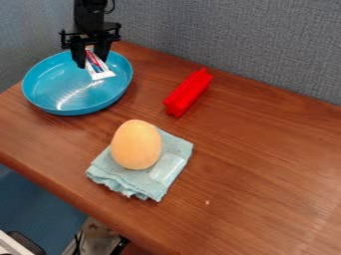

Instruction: Put the toothpaste on the blue plate

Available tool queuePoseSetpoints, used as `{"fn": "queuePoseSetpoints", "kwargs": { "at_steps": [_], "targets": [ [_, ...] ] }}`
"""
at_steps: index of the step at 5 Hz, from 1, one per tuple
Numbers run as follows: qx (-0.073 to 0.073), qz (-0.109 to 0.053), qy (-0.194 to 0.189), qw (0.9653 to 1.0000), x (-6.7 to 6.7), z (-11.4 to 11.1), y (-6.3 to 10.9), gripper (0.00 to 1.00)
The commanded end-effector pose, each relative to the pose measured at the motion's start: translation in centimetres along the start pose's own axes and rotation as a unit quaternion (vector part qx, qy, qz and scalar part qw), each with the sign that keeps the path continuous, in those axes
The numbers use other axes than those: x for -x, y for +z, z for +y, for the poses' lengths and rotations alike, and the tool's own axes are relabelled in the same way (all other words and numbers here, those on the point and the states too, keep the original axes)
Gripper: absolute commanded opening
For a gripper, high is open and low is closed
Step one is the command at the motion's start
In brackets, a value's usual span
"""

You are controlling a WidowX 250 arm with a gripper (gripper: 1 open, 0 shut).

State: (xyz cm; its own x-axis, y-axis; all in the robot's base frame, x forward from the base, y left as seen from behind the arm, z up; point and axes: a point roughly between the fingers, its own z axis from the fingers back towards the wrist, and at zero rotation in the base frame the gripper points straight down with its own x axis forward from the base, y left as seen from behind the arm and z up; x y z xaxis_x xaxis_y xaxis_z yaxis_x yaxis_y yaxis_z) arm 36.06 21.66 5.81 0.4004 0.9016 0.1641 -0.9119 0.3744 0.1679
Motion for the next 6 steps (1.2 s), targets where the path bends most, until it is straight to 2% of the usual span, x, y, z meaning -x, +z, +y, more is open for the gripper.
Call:
{"fn": "queuePoseSetpoints", "kwargs": {
  "at_steps": [1, 6],
  "targets": [
    [0.024, -0.032, 0.011, 0.9991, -1.98, 0.82, 3.0, 0.0],
    [0.024, -0.031, -0.002, 0.9992, -2.33, 1.09, 2.8, 0.0]
  ]
}}
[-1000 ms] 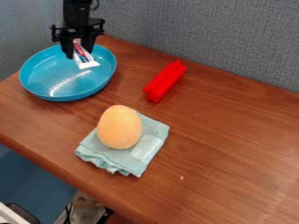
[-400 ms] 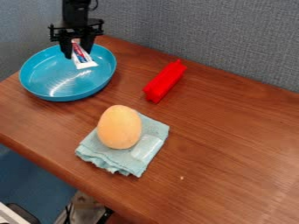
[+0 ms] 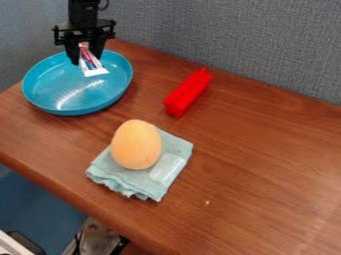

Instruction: Put the toothpaste on the blue plate

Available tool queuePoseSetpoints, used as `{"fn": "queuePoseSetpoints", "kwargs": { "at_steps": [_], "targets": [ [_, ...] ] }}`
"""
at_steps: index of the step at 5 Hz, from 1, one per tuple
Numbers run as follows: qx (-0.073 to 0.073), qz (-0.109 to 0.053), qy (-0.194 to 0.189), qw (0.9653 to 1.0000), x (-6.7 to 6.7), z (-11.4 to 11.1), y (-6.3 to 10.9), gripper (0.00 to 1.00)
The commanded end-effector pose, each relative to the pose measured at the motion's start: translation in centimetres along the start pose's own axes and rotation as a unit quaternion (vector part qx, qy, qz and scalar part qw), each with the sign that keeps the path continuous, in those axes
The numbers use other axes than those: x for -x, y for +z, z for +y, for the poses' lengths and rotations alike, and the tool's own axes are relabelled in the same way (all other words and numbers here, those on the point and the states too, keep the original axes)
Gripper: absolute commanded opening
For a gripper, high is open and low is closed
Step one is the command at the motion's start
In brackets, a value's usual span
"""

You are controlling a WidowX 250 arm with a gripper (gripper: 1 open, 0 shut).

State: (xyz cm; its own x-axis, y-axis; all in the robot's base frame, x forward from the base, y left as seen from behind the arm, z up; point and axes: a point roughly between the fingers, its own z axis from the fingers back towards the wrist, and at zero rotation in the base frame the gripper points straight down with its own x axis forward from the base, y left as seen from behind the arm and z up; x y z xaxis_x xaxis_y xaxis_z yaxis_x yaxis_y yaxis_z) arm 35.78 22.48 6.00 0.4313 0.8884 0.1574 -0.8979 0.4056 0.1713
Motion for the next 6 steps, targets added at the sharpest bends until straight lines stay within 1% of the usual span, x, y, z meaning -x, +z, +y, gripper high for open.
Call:
{"fn": "queuePoseSetpoints", "kwargs": {
  "at_steps": [1, 5, 6],
  "targets": [
    [0.022, -0.033, 0.013, 0.9991, -1.75, 0.58, 2.69, 0.0],
    [0.018, -0.038, 0.001, 0.9991, -2.17, 0.69, 2.05, 0.0],
    [0.014, -0.04, -0.001, 0.9991, -2.24, 0.68, 1.74, 0.0]
  ]
}}
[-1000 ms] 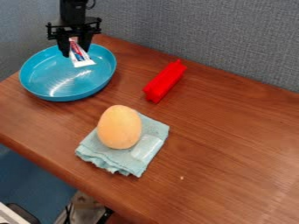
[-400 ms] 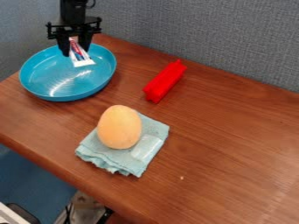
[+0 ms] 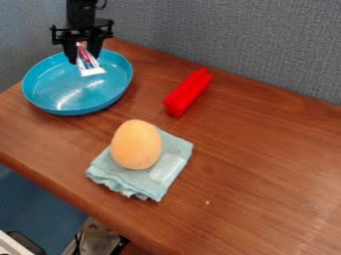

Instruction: Put the toothpaste on the blue plate

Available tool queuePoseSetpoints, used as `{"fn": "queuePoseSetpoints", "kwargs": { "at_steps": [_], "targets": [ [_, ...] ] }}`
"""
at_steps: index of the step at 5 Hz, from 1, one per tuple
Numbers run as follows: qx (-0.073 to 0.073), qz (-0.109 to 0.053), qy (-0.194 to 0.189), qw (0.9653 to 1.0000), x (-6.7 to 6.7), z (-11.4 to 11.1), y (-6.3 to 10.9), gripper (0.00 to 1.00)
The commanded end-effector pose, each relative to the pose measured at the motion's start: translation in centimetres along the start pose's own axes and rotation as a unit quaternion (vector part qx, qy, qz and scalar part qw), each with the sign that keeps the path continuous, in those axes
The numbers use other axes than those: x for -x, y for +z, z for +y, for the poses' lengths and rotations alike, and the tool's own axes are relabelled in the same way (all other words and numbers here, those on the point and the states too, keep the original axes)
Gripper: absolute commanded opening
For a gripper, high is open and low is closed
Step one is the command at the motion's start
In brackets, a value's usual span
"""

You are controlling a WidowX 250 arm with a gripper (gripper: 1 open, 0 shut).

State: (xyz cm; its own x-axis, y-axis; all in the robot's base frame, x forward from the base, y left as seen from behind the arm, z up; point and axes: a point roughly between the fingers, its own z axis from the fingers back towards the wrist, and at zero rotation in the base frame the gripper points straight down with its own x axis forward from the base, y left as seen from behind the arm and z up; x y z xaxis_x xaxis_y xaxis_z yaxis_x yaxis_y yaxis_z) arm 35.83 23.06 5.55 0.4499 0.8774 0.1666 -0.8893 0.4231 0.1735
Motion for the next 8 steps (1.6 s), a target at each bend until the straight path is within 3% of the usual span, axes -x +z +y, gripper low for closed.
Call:
{"fn": "queuePoseSetpoints", "kwargs": {
  "at_steps": [1, 8],
  "targets": [
    [0.011, -0.035, 0.007, 0.9993, -1.85, 0.58, 1.98, 0.0],
    [0.003, -0.03, -0.009, 0.9995, -1.9, 1.05, 1.3, 0.0]
  ]
}}
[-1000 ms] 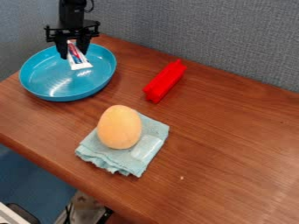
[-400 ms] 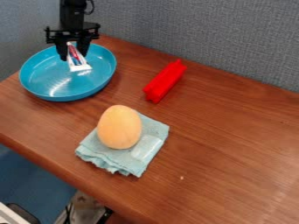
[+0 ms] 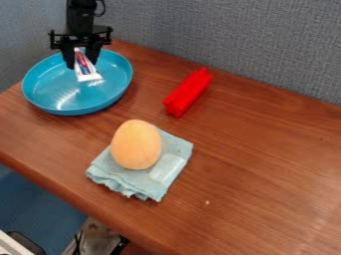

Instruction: Put the toothpaste on the blue plate

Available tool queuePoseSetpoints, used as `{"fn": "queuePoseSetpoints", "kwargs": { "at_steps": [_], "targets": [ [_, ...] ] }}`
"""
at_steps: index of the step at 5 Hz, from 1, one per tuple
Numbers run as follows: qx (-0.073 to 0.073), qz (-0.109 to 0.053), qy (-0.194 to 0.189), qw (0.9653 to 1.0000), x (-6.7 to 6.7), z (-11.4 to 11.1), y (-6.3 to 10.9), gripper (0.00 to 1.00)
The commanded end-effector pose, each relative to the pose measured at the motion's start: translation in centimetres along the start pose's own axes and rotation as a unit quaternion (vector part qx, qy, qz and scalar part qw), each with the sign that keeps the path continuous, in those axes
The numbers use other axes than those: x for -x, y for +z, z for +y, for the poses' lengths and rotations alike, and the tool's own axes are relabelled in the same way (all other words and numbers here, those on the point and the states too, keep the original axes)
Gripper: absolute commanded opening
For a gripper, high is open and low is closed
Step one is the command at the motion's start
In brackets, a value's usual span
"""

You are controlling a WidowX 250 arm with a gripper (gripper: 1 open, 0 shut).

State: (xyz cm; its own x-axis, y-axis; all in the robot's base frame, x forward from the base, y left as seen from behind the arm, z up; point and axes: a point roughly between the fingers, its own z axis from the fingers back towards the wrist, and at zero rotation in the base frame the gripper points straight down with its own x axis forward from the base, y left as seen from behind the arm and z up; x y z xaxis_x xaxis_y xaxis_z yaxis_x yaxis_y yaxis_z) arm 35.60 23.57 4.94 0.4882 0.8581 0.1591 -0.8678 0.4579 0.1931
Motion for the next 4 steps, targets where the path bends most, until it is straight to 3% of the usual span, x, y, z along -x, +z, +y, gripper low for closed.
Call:
{"fn": "queuePoseSetpoints", "kwargs": {
  "at_steps": [1, 2, 4],
  "targets": [
    [0.008, -0.029, 0.012, 0.9995, -1.61, 0.92, 1.95, 0.0],
    [0.007, -0.028, 0.007, 0.9996, -1.49, 1.07, 2.29, 1.0],
    [0.003, -0.024, -0.001, 0.9997, -1.19, 1.36, 2.86, 1.0]
  ]
}}
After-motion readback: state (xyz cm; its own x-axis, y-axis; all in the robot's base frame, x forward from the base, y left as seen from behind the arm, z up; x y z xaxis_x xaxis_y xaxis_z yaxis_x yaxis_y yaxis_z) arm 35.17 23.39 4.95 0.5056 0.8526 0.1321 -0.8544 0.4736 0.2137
